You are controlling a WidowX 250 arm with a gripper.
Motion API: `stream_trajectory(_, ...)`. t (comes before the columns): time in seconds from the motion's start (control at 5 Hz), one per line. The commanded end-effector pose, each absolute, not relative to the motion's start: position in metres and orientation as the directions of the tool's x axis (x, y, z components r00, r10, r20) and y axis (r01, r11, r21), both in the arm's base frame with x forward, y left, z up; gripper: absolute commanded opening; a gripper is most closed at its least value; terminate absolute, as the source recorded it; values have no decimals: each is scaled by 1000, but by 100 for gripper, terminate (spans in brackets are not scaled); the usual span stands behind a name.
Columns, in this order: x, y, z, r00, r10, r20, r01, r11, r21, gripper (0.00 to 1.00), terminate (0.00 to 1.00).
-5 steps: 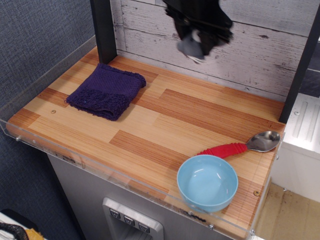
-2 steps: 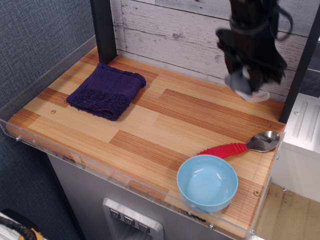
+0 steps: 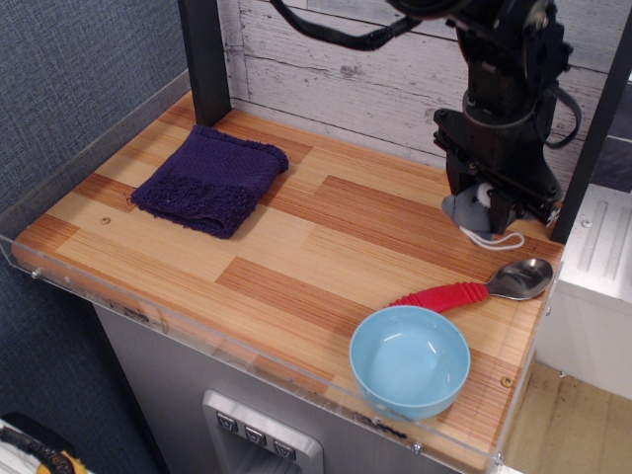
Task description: Put the bear beside the red spoon.
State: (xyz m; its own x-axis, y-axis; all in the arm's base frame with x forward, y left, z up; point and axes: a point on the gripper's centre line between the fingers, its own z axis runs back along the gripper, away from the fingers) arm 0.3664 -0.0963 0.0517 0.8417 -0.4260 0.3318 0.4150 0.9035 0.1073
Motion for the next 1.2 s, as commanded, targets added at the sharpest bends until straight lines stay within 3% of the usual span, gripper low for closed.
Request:
stream_trajectory(0.0, 349, -93, 32, 837, -475, 272, 452, 880, 144, 0, 0)
stream_trajectory(0.2, 349, -92, 30, 837, -474, 274, 454, 880, 138, 0, 0)
stream_trajectory(0.4, 348, -91, 33, 845, -460, 273, 438, 888, 138, 100, 0)
stream_trajectory(1.0, 348, -92, 42, 843, -458, 283, 436, 889, 138, 100, 0)
